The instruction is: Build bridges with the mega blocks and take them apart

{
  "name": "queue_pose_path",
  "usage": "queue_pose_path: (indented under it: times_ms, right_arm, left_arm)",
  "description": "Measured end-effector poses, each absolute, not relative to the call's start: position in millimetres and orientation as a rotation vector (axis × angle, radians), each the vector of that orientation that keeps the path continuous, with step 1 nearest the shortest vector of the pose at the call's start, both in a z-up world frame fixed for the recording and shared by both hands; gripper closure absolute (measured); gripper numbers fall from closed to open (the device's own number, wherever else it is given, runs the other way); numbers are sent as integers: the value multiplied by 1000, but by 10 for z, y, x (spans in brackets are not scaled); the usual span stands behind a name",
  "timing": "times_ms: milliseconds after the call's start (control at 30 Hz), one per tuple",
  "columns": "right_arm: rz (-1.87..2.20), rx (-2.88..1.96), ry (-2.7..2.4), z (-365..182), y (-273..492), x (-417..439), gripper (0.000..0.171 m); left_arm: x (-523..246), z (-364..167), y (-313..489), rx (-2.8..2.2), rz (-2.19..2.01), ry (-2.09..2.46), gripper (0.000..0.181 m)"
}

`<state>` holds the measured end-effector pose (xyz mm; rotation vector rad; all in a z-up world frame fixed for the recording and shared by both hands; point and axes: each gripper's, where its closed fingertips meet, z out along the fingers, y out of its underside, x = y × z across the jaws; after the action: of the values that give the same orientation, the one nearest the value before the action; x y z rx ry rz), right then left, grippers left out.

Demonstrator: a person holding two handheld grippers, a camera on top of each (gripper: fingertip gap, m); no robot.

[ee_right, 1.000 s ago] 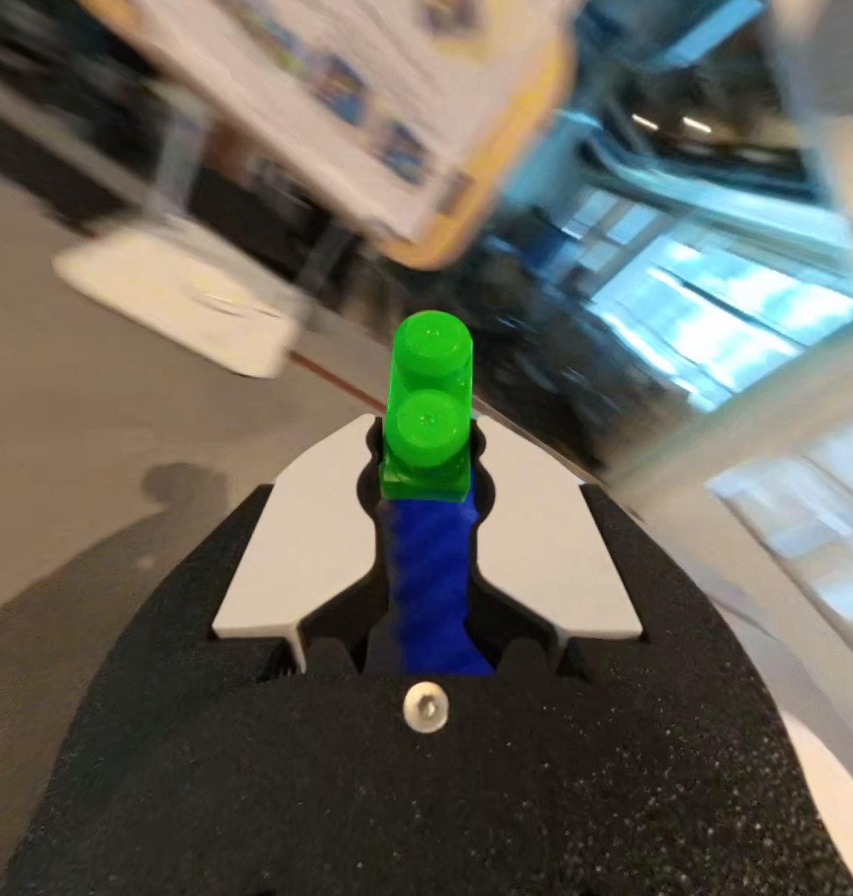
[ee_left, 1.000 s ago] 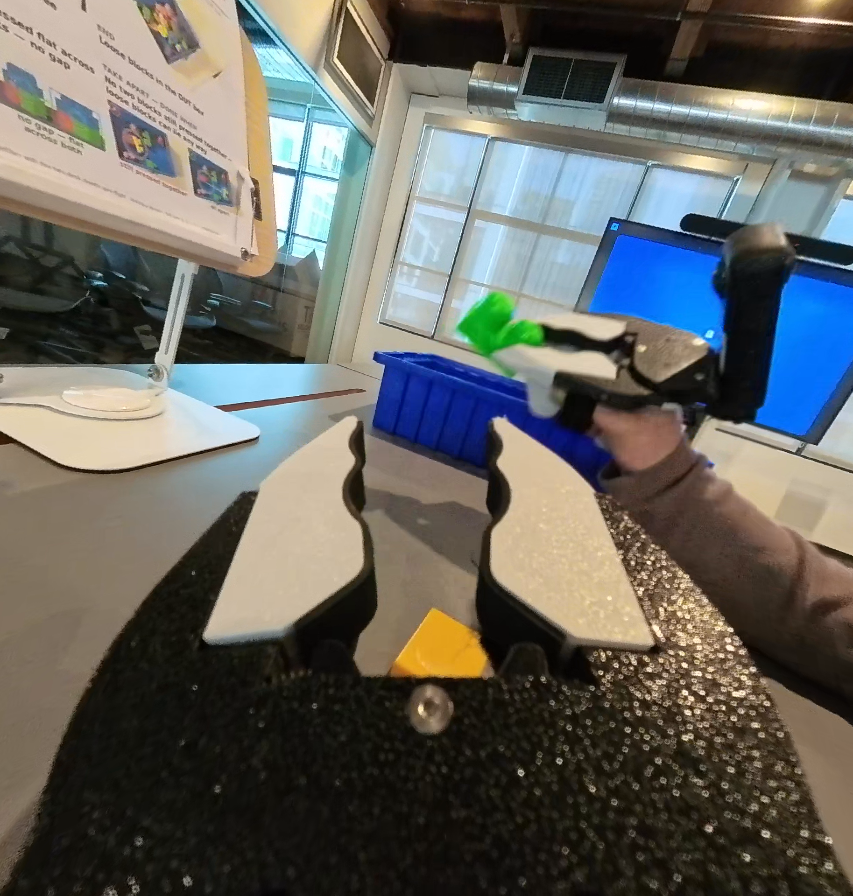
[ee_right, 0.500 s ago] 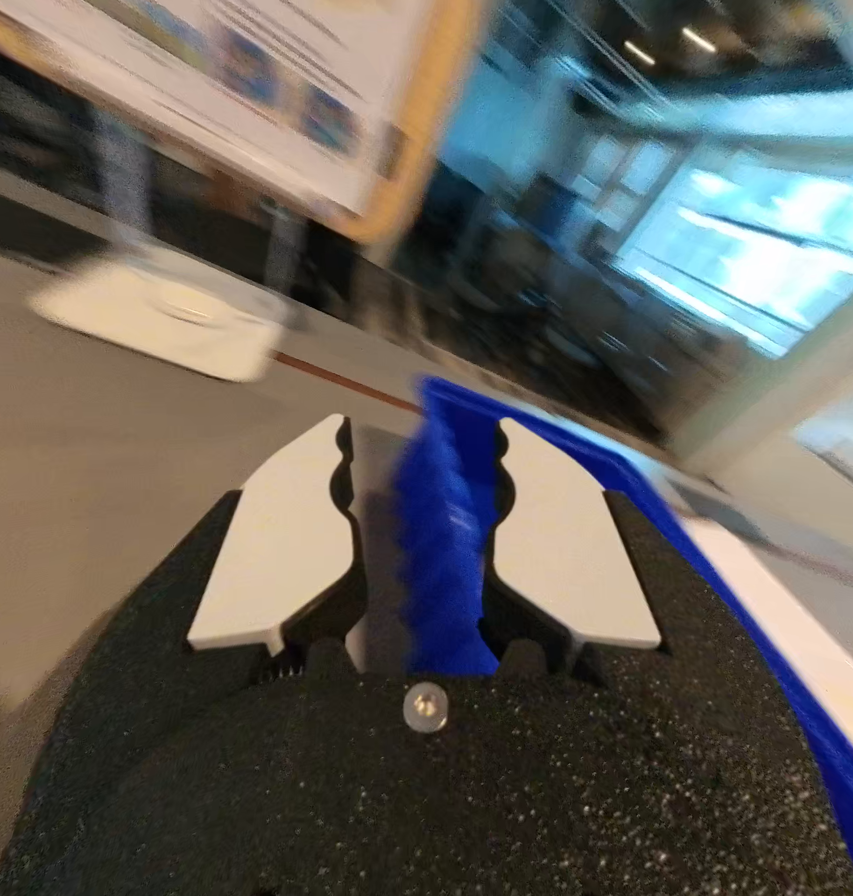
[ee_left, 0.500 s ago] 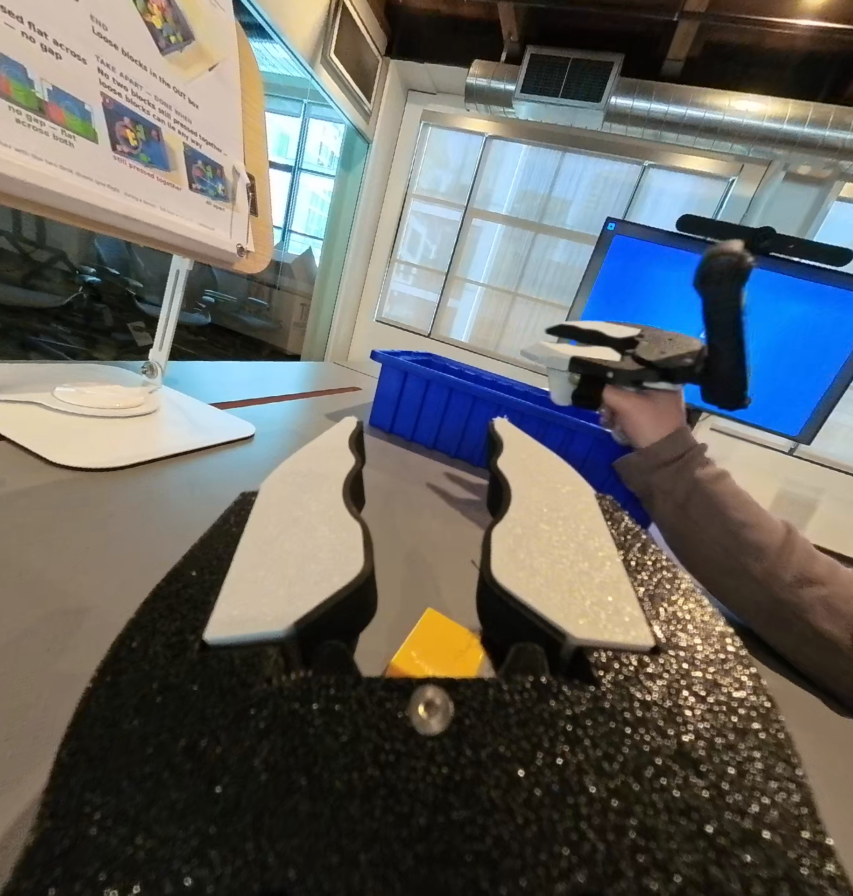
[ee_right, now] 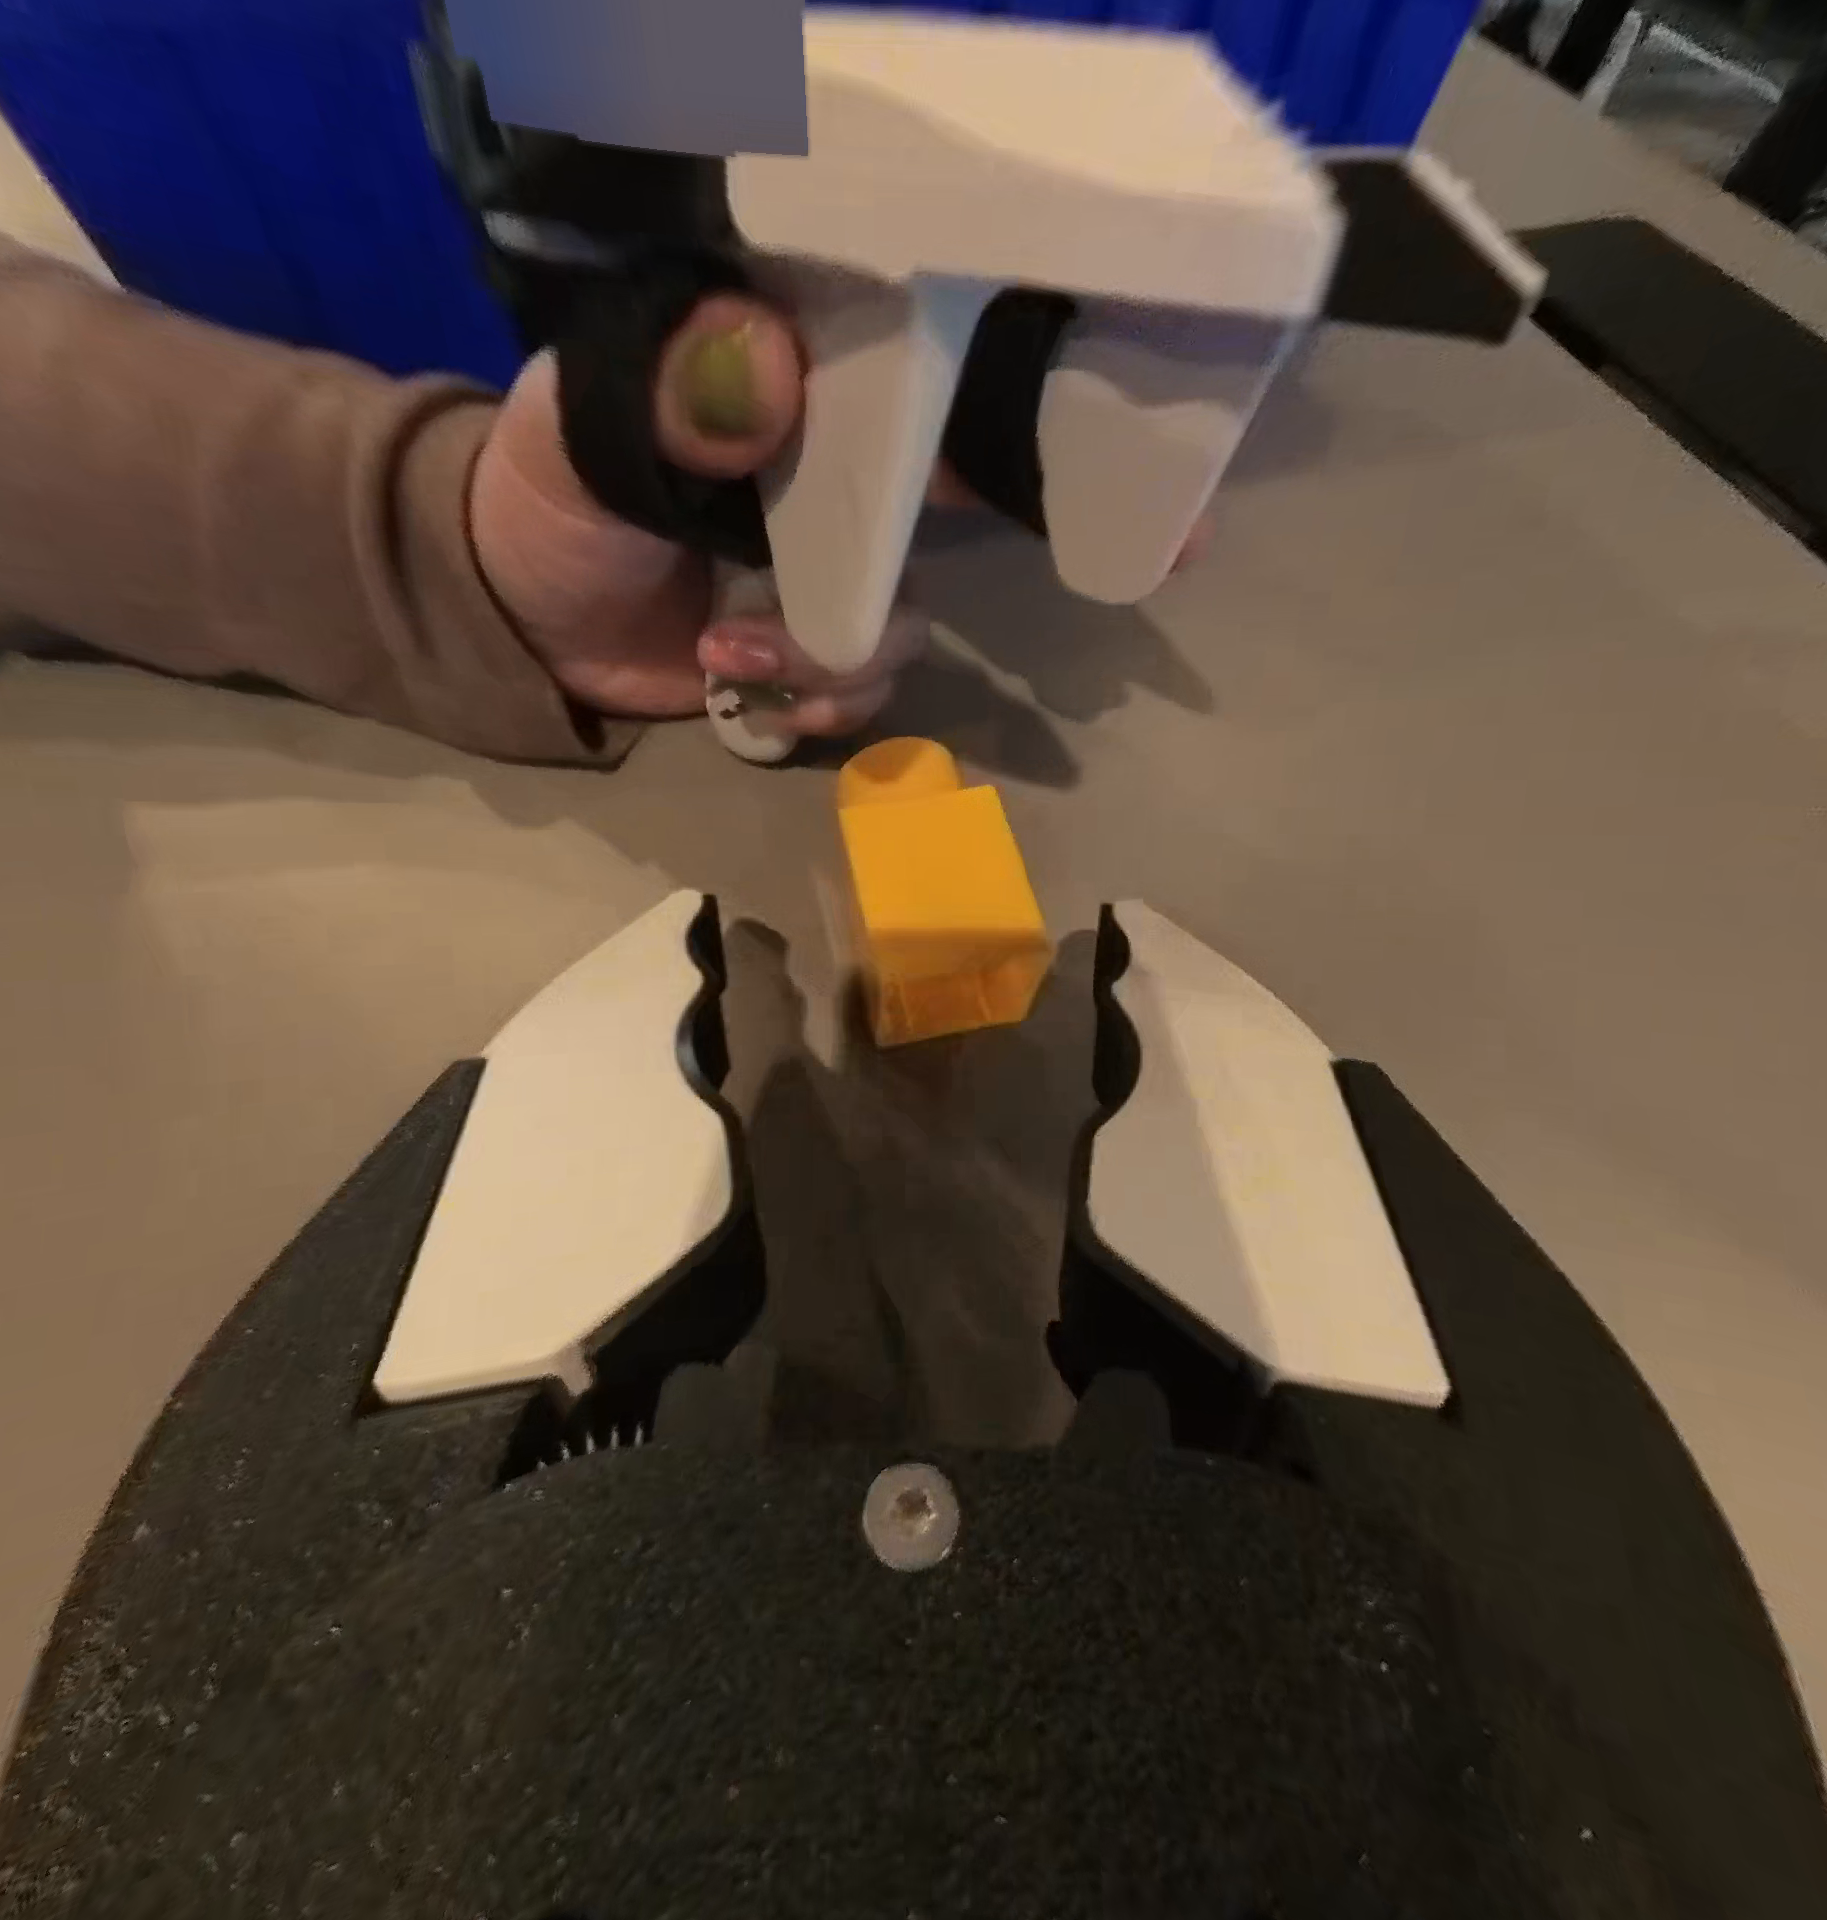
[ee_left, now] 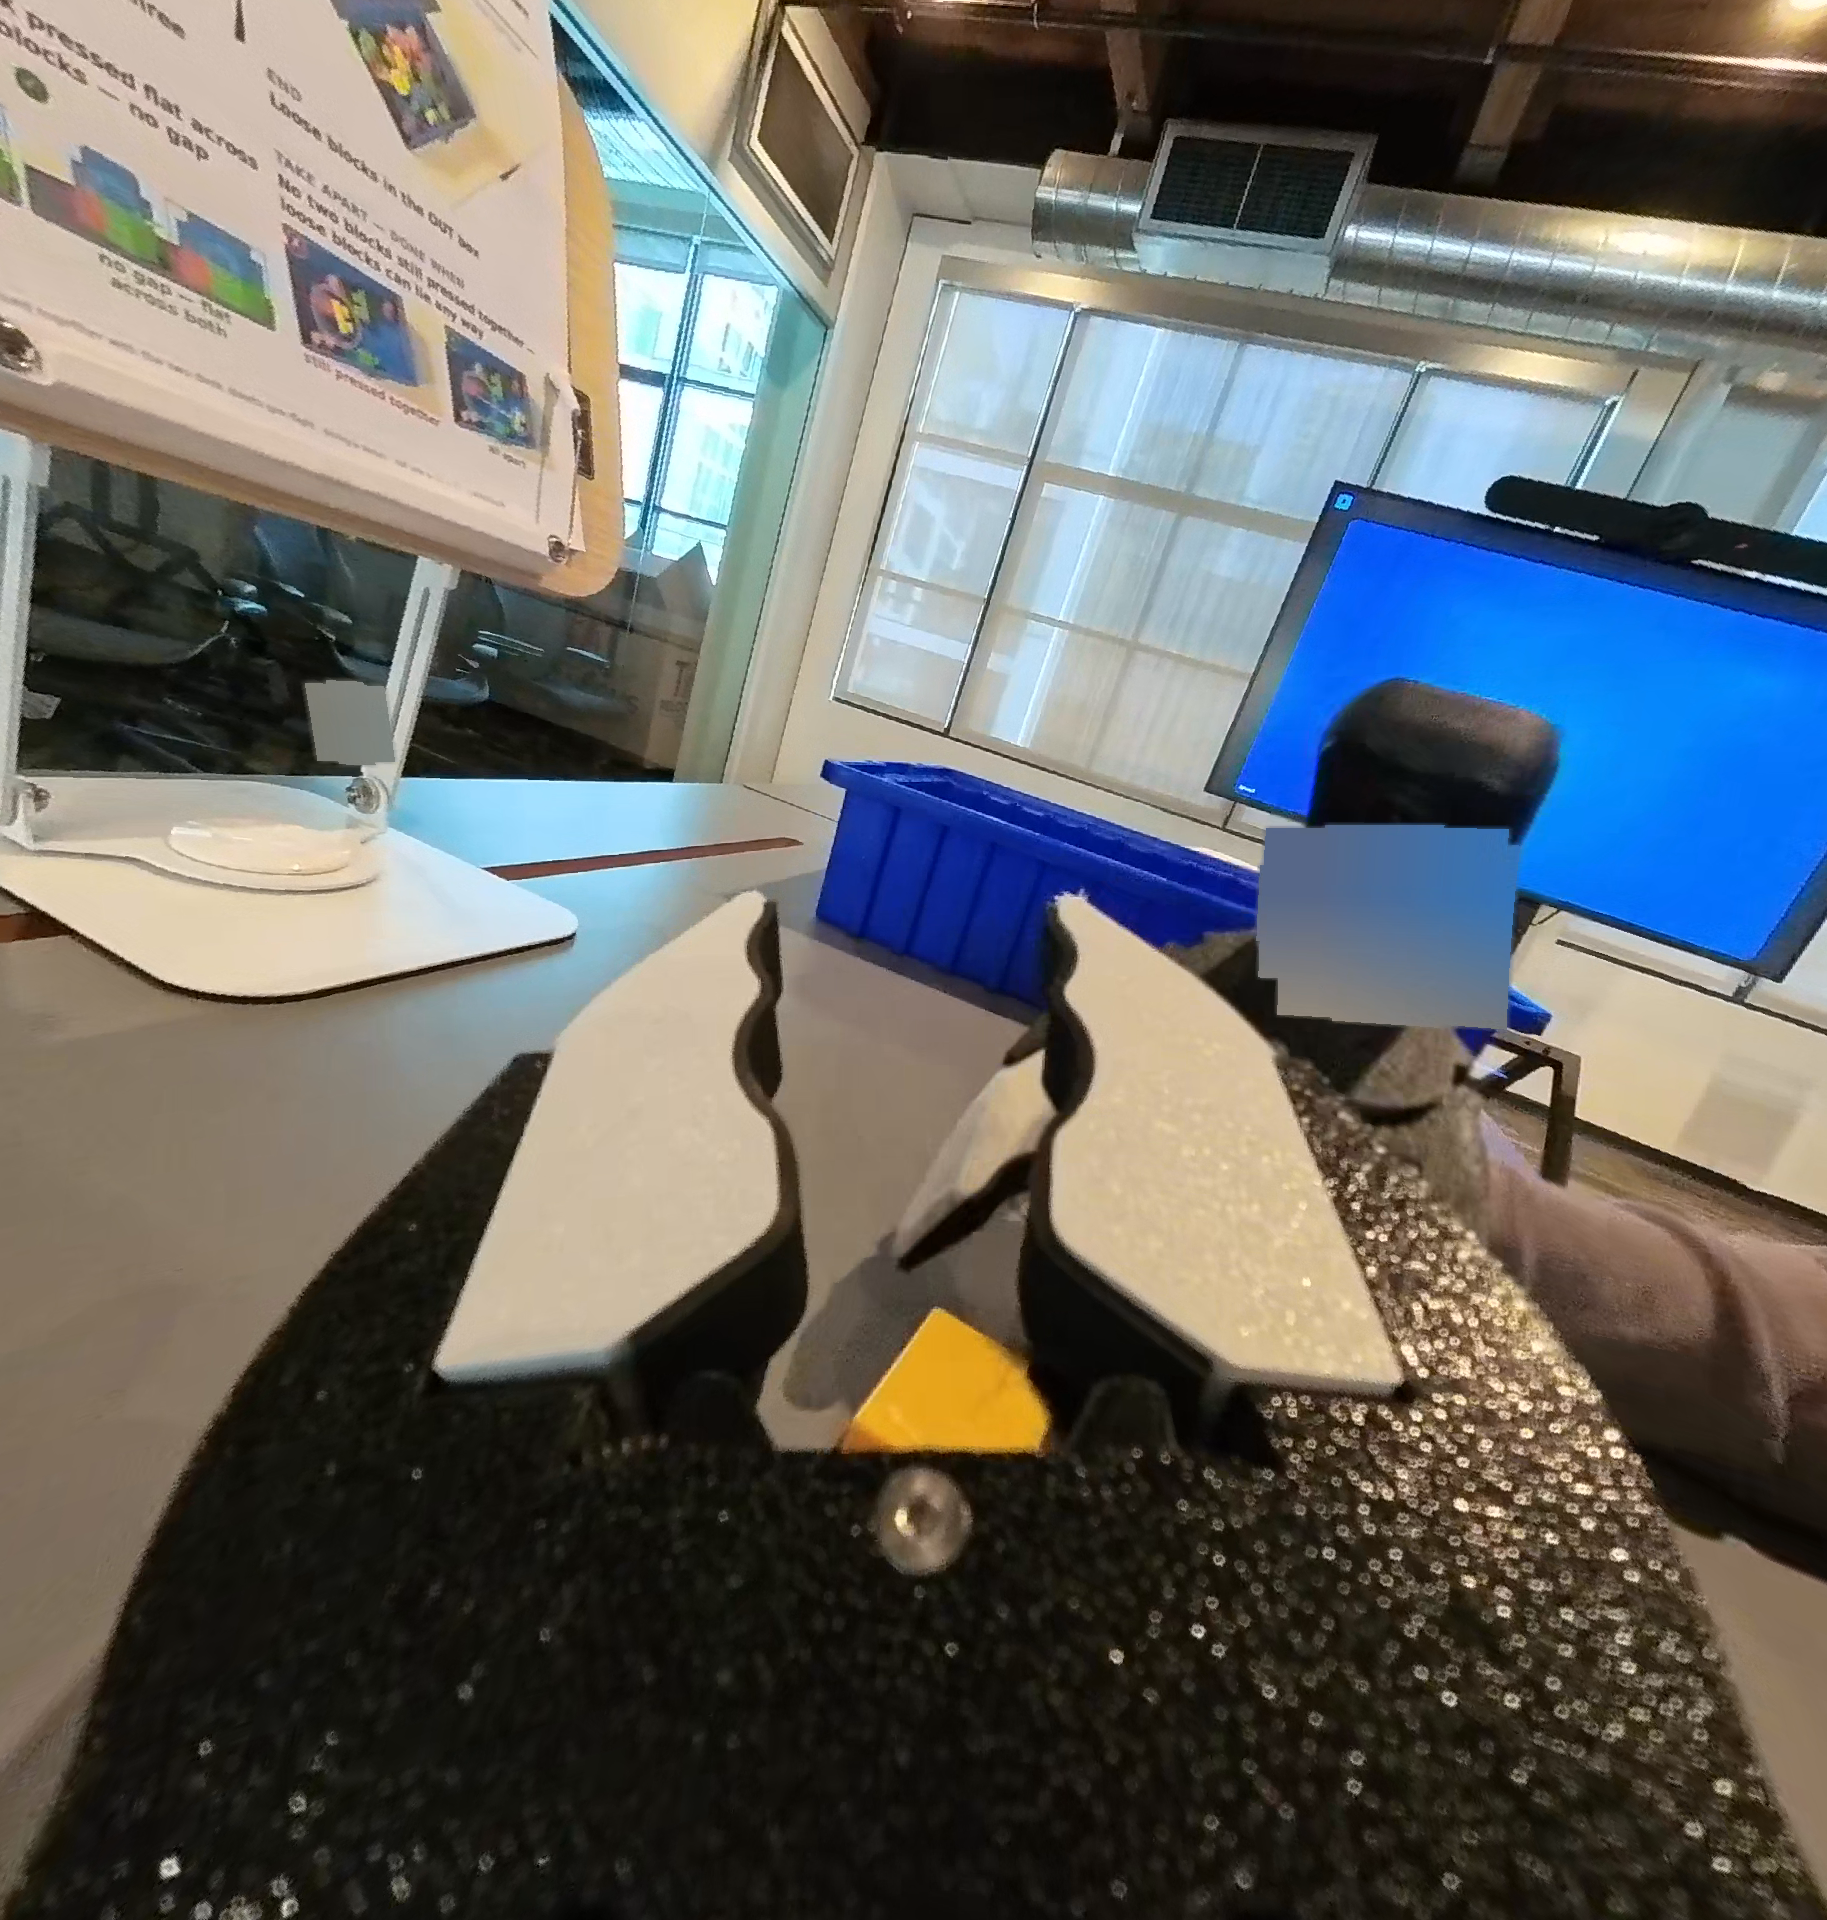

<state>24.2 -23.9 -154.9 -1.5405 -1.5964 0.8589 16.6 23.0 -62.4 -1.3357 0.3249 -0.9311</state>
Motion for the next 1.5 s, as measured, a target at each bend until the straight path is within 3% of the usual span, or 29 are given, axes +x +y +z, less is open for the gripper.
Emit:
queue_pose_path:
  times_ms: [233,367,600,900,1067,1200,1300,1500]
  right_arm:
    - [694,-1543,-1661,-1667,-224,162,134]
    - [508,-1490,-1401,-1242,180,375,135]
    - [-263,-1347,-548,12,910,2214,135]
    - [-730,-1636,-237,-104,1006,3556,135]
    - [-751,-1726,-210,-247,1033,3719,134]
    - [-697,-1701,-214,-215,1043,3650,110]
    - [-613,-1619,-261,-141,1044,3440,105]
    - [147,-1280,-483,-34,797,2046,118]
  left_arm:
    - [165,-623,230,-1337,-942,323,134]
    - [162,-619,225,-1332,-935,323,134]
    - [163,-620,227,-1334,-941,322,134]
    - [160,-621,229,-1334,-952,317,134]
    - [158,-622,231,-1334,-953,316,134]
    - [156,-623,233,-1335,-953,316,134]
    - [153,-622,235,-1334,-953,315,134]
    - [150,-623,238,-1335,-947,314,134]
